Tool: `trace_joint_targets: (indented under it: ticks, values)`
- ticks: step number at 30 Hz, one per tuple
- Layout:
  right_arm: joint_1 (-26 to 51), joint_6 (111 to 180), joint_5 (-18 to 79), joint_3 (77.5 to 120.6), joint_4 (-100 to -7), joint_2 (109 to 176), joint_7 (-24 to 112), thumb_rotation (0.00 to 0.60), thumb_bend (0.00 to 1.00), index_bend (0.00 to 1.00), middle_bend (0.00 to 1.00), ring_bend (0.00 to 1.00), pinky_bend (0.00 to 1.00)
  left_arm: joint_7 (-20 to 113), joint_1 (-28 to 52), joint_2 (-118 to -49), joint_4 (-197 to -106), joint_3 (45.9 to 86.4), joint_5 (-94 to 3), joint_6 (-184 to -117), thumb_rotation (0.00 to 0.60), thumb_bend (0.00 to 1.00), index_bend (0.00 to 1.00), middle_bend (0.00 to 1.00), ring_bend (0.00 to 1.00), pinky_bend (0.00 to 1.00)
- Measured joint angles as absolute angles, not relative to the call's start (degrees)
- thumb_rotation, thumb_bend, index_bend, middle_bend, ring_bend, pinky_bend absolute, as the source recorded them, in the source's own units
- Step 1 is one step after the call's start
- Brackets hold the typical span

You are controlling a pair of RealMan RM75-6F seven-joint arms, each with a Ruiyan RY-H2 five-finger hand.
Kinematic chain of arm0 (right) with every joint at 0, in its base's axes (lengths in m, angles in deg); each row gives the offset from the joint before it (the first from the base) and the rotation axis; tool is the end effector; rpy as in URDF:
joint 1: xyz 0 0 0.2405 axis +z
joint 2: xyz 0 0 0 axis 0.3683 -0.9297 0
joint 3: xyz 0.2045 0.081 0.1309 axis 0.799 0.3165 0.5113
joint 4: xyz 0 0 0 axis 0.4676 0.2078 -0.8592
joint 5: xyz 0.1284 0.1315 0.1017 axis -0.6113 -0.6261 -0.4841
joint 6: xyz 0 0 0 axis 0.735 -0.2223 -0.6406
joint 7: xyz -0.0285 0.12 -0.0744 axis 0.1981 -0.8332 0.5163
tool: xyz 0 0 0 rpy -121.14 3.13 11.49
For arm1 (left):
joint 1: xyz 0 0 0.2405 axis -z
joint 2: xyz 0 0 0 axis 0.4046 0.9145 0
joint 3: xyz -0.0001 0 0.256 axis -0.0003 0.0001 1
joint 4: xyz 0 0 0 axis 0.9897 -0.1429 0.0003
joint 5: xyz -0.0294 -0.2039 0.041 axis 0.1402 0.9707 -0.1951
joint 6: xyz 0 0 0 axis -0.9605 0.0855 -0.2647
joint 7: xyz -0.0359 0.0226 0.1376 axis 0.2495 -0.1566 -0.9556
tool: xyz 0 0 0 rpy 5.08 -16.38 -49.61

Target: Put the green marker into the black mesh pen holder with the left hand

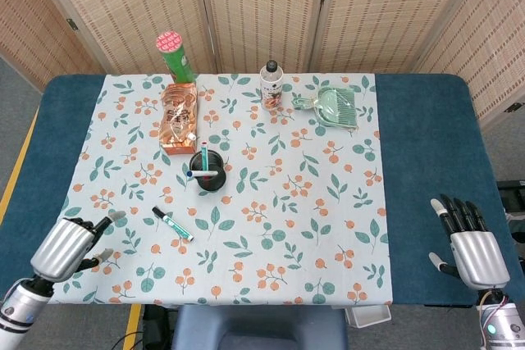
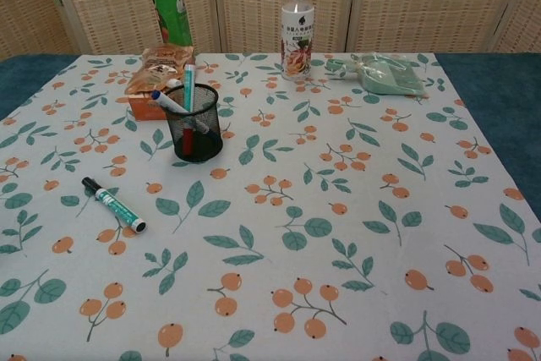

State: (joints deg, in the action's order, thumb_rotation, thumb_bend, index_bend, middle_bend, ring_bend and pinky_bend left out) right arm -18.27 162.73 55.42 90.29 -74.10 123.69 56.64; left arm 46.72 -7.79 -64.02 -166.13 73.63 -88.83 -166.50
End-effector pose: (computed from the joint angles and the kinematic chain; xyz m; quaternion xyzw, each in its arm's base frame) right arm -0.3074 -0.1665 0.1397 0.6445 -0.3680 0.3177 0.5902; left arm -0.2591 0.2208 0.1317 -0.7523 -0.2454 -0.4140 0.4500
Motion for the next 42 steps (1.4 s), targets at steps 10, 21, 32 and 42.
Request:
trace_joint_targets:
  ticks: [10,21,32,42]
  values:
    - [-16.94,160.35,53.46,90.63,-73.47,124.34,57.75,0.6,0.2,0.0,0.0,0.0,0.0,50.91,3.78,-68.9,-160.69,73.84,-87.73,-150.27,0.6,0.21,0.35,1.0,0.93,0.93]
    - [-15.74,158.21,50.65,91.16,-73.04,124.57,58.22,0.6,0.2,0.01,0.0,0.0,0.0,53.5,11.66,-73.78,-152.63,75.12,-88.12,-143.45,0.6,0.26,0.37,1.0,0.93,0.93]
    - [-15.02,157.25,48.03,91.98,-72.41,124.62,58.13,0.6,0.2,0.02,0.0,0.0,0.0,60.28,18.29,-78.22,-142.06,79.59,-92.74,-141.23,0.6,0.28,0.39,1.0,0.94,0.94]
    - [-14.55,156.53,46.28,92.36,-72.02,124.51,58.03,0.6,0.2,0.04,0.0,0.0,0.0,67.22,23.39,-83.32,-133.05,84.04,-95.57,-141.1,0.6,0.29,0.45,1.0,0.94,0.94]
